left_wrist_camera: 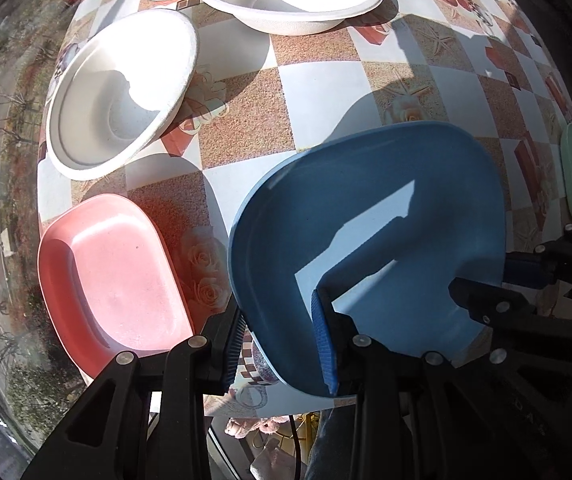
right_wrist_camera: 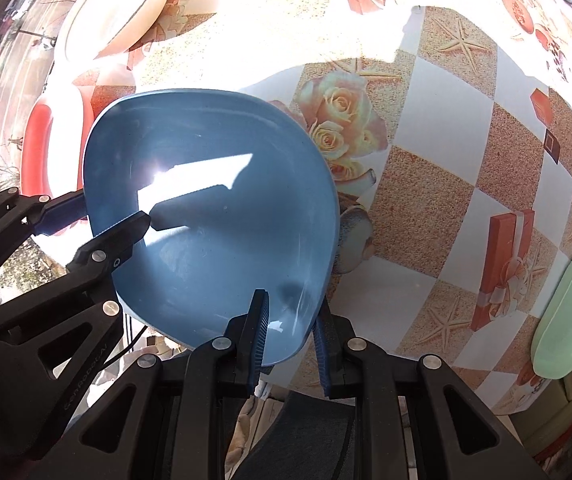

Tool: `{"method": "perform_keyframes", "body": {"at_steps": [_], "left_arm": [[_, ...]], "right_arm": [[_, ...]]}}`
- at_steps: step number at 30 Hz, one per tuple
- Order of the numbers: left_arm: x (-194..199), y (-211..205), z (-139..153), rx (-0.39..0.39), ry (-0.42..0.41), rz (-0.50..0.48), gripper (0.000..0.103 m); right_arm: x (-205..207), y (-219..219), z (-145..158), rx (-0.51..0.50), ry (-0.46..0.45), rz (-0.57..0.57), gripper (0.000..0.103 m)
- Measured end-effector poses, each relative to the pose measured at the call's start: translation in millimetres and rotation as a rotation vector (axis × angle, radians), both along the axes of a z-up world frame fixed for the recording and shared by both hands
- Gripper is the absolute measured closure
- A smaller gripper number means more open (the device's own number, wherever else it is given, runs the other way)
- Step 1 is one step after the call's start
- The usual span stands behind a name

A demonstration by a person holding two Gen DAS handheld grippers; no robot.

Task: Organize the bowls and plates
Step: 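Lift the blue plate with the right gripper toward the pink plate, then lower the blue plate onto the pink plate and open the right gripper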

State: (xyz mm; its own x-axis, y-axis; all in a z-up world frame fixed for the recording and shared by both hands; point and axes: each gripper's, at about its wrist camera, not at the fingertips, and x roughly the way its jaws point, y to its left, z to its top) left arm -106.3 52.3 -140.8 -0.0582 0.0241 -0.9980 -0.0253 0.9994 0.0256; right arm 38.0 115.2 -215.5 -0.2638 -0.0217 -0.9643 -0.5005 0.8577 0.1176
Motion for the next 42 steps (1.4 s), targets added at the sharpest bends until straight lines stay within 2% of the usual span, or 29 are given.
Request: {"method": "perform_keyframes", "body": {"at_steps": [8,17,27,36,38,39,42], "left_arm": [[8.2,1.1,15.3,0.015,-0.044,0.021,0.068],[-3.7,31.8,31.7,0.027,-0.082,0.151,0.068],[-19.9,79.1,32.1,0.089,-0.076,0.286,0.068],[-18.7,117.2,23.3,0.145,-0.086,0.355,0.068],[-20.0,123.7,20.2,0.145,-0.081,0.374,0.058],[-21.3,123.5,18.8,0.151,-0.075,0.384,0.047],[-25.6,120.3,22.6,0.190,-0.086,0.396,0.026]], "right_arm": [[-2.4,1.6,13.7,0.018,-0.020,0.029,0.079],[-4.2,-2.4,30.0,0.065,-0.042,0.013,0.079],[-24.3,21.3,18.9,0.122,0.034,0.069,0.079],[-37.0,47.5,-1.1,0.177,0.121,0.063,0.079],[-32.1,46.7,-3.5,0.180,0.132,0.054,0.079],[-33.0,45.8,-5.3,0.183,0.135,0.053,0.079],[-21.8,35.8,-2.5,0.205,0.130,0.064,0.077]]}}
